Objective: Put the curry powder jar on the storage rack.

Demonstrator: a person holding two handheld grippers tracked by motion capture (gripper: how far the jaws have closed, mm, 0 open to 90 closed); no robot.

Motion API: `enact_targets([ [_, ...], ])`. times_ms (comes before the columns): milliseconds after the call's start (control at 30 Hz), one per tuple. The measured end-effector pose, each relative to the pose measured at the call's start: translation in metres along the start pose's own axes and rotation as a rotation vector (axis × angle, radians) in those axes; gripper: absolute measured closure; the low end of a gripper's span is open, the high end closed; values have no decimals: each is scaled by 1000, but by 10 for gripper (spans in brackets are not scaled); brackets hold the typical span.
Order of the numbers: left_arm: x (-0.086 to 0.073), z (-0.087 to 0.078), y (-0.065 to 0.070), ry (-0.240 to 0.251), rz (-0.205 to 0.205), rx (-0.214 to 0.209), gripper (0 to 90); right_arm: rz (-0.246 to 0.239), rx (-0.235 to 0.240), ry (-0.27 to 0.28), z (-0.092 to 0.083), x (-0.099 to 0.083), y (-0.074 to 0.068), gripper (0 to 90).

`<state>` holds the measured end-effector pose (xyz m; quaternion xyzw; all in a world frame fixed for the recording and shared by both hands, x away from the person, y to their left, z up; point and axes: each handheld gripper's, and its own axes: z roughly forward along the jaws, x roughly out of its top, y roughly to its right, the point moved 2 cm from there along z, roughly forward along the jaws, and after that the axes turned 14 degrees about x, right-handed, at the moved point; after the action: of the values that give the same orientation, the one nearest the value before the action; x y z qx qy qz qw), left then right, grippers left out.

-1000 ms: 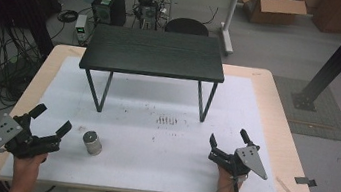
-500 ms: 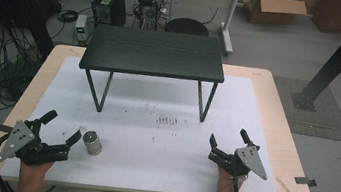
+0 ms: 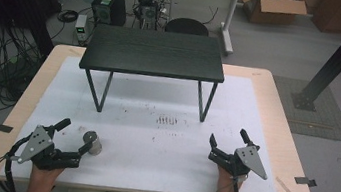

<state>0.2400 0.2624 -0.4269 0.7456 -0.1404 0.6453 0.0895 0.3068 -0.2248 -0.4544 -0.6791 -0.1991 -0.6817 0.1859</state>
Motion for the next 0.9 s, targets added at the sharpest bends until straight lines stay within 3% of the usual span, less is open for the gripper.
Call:
enact_targets([
  [467, -13, 10, 10, -73, 41, -22, 4, 1, 0, 1, 0, 0, 0, 0],
  [900, -22, 16, 14, -119, 39, -34, 8, 1, 0, 1, 0, 0, 0, 0],
])
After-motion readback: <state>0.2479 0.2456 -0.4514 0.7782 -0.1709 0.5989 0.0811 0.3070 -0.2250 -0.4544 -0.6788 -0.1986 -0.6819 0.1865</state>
